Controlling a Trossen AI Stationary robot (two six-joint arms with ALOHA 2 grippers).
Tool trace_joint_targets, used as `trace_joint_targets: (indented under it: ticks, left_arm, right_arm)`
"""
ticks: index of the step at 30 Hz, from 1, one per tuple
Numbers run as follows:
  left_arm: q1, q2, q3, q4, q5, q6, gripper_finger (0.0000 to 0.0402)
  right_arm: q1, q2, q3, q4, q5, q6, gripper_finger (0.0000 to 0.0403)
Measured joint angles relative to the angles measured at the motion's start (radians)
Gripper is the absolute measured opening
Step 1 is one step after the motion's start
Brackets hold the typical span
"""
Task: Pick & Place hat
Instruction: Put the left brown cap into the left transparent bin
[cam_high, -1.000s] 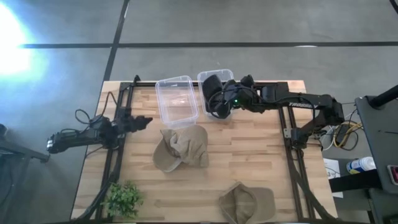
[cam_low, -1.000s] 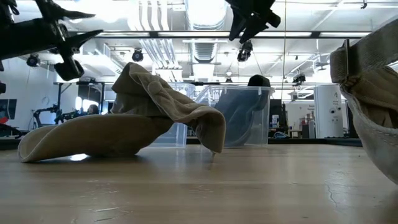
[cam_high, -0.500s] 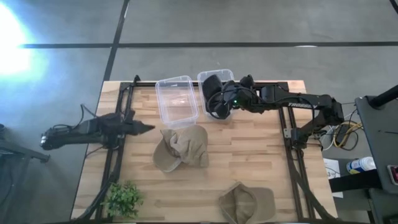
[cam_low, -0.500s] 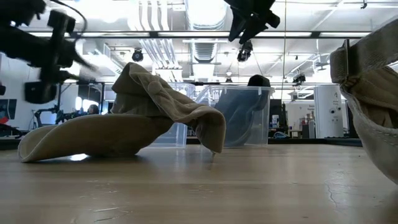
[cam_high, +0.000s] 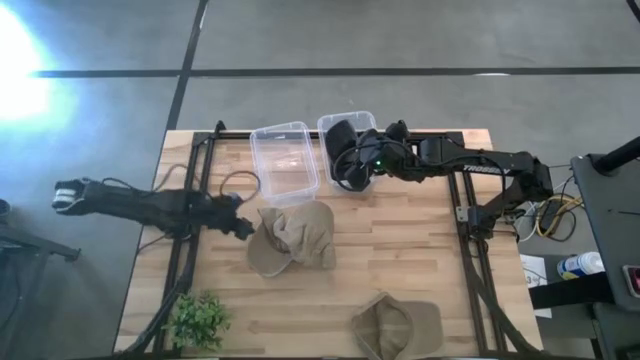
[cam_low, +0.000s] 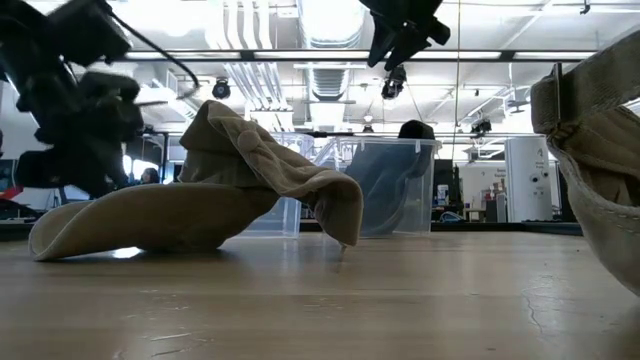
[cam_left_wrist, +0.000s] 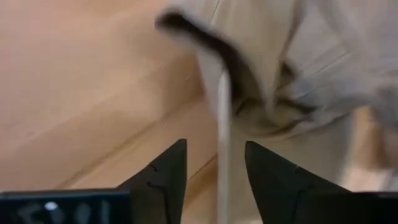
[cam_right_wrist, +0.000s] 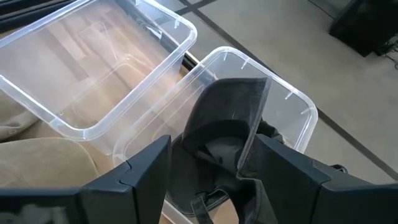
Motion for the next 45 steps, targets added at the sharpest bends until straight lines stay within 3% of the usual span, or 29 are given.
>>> trace_joint_targets:
  ticks: [5,16,19,25,33,37,41,45]
  left_arm:
    - [-0.042,0.090,0.002,0.095,-0.002,0.000,0.0175]
    - [-0.051,0.311,-0.001,0.243,0.012,0.043,0.0172]
    - [-0.051,0.369,-0.001,0.313,0.052,0.073,0.0142]
    - [-0.052,0.415,0.017,0.337,0.154,0.107,0.0018]
    - [-0.118,0.339,0.165,0.310,0.216,0.189,0.0006]
    - [-0.146,0.281,0.285,0.309,0.106,0.240,0.0006]
    - [-0.149,0.224,0.386,0.312,-0.085,0.318,0.0006]
    - [-0.150,0.172,0.466,0.300,-0.366,0.401,0.0007]
  right_arm:
    - [0.000,0.000,-0.002,0.000,0.000,-0.011,0.0224]
    - [-0.017,-0.001,-0.004,0.003,0.000,-0.027,0.0224]
    - [-0.021,-0.001,-0.004,0.003,0.000,-0.027,0.0224]
    - [-0.022,-0.001,-0.005,0.002,0.000,-0.045,0.0224]
    - [-0.022,-0.001,-0.007,0.001,0.000,-0.071,0.0224]
    - [-0.022,-0.001,-0.007,0.004,0.000,-0.071,0.0224]
    - [-0.022,-0.019,-0.007,0.047,0.014,-0.070,0.0224]
    - [-0.021,-0.059,-0.007,0.111,0.117,-0.068,0.0224]
